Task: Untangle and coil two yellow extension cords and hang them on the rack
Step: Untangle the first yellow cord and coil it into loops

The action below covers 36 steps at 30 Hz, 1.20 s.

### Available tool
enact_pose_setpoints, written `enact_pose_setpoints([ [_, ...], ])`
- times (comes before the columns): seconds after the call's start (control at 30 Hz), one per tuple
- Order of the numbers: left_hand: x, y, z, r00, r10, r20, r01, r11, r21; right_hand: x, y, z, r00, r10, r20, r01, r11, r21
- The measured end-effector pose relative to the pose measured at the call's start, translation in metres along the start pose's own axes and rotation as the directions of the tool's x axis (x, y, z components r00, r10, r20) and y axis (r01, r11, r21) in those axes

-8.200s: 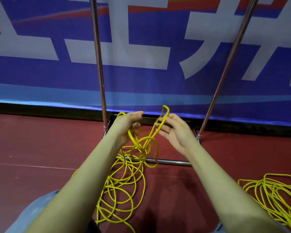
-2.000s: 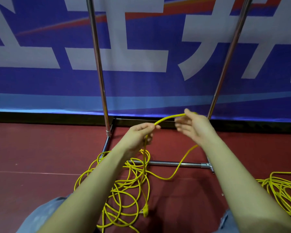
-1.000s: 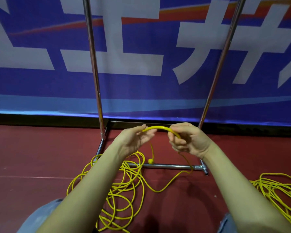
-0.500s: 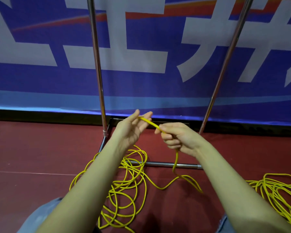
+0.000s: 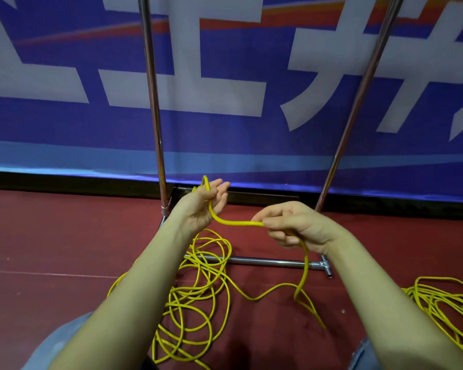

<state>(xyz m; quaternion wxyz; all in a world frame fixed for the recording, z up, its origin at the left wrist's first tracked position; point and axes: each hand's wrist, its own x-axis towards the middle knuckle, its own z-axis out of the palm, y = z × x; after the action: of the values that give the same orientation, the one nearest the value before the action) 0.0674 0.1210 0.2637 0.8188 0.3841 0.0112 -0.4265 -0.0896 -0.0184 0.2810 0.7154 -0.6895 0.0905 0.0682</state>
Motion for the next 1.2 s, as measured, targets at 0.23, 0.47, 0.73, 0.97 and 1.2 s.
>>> enact_pose_setpoints([
  [0.23, -0.016, 0.015, 0.002, 0.954, 0.119, 0.274, -0.215, 0.911, 0.353, 0.008, 0.012, -0.010, 0.915, -0.139, -0.378, 0.055, 0.973, -0.223],
  [0.47, -0.026, 0.018, 0.007, 0.908, 0.151, 0.392, -0.288, 0.903, 0.319, 0.013, 0.027, -0.008, 0.883, -0.120, -0.454, -0.051, 0.937, -0.347],
  [0.73, -0.028, 0.014, 0.005, 0.862, -0.100, 0.498, -0.176, 0.860, 0.478, 0.018, 0.010, -0.009, 0.807, 0.016, -0.590, 0.183, 0.944, 0.275],
  [0.97, -0.023, -0.018, 0.005, 0.843, -0.391, 0.369, -0.172, 0.455, 0.874, 0.019, -0.018, -0.001, 0.872, 0.168, -0.460, 0.271, 0.617, 0.739],
  [1.2, -0.020, -0.039, 0.008, 0.867, -0.175, 0.466, -0.379, 0.375, 0.846, 0.021, -0.026, -0.002, 0.879, 0.073, -0.471, 0.398, 0.434, 0.809],
])
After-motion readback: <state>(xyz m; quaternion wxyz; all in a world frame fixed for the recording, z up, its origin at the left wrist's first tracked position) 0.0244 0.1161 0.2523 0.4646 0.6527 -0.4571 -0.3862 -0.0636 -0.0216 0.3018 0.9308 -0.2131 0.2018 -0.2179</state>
